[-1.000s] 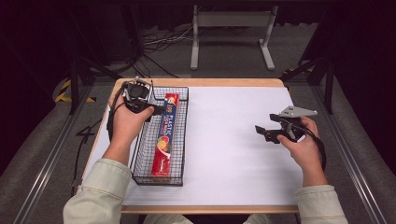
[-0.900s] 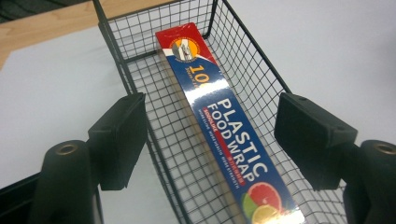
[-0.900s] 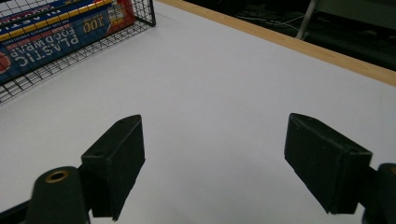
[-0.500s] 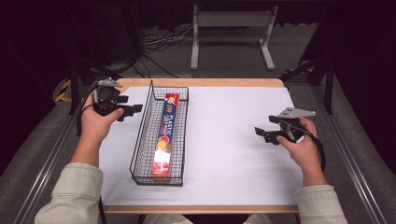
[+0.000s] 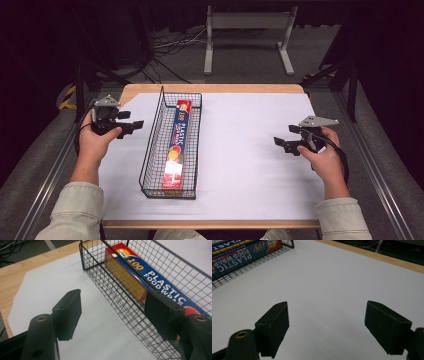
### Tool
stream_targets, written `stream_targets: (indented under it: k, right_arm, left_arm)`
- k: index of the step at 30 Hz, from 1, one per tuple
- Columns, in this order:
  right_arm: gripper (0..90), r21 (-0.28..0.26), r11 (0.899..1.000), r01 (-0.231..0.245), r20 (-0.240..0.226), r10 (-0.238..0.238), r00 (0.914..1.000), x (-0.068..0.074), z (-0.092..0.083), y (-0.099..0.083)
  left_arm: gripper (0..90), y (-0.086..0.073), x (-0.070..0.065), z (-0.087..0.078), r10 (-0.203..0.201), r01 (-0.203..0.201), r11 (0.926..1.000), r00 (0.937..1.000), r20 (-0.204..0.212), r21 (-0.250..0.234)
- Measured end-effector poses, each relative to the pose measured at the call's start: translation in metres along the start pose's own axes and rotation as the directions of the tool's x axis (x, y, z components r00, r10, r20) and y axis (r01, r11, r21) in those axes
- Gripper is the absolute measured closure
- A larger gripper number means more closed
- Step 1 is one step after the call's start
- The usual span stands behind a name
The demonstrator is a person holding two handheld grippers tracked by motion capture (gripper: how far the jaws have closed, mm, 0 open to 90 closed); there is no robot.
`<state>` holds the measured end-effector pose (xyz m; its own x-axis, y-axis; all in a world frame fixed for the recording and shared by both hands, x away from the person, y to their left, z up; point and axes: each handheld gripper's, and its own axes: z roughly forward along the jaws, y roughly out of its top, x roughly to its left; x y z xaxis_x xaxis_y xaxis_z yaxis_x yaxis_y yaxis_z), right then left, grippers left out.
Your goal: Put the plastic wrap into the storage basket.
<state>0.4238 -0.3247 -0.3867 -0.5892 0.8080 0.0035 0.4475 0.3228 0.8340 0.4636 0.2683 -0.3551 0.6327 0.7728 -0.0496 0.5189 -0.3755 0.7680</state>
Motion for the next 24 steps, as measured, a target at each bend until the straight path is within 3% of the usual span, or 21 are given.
stream_targets:
  k: [9, 16, 20, 22, 24]
  right_arm:
    - [20.1, 0.011, 0.999, -0.034, -0.014, 0.034, 0.9993, -0.008, 0.003, -0.007]
    - [20.2, 0.027, 0.999, -0.034, -0.009, 0.034, 0.9994, -0.014, 0.005, -0.015]
    - [20.2, 0.032, 0.999, -0.033, -0.006, 0.033, 0.9994, -0.014, 0.006, -0.017]
    - [20.1, 0.037, 0.999, -0.033, -0.006, 0.033, 0.9994, -0.014, 0.006, -0.018]
    - [20.1, 0.036, 0.999, -0.033, -0.004, 0.033, 0.9994, -0.013, 0.006, -0.018]
  left_arm:
    - [33.8, -0.037, 0.005, 0.013, -0.026, 0.026, 0.9995, 0.9996, -0.013, -0.019]
    - [32.1, -0.072, -0.006, 0.021, -0.022, 0.023, 0.9981, 0.9997, 0.008, -0.058]
    - [32.2, -0.086, -0.009, 0.026, -0.047, 0.049, 0.9951, 0.9986, 0.024, -0.085]
    - [32.0, -0.087, -0.009, 0.026, -0.032, 0.032, 0.9974, 0.9995, 0.007, -0.064]
    - [31.2, -0.087, -0.009, 0.023, -0.054, 0.057, 0.9941, 0.998, 0.033, -0.092]
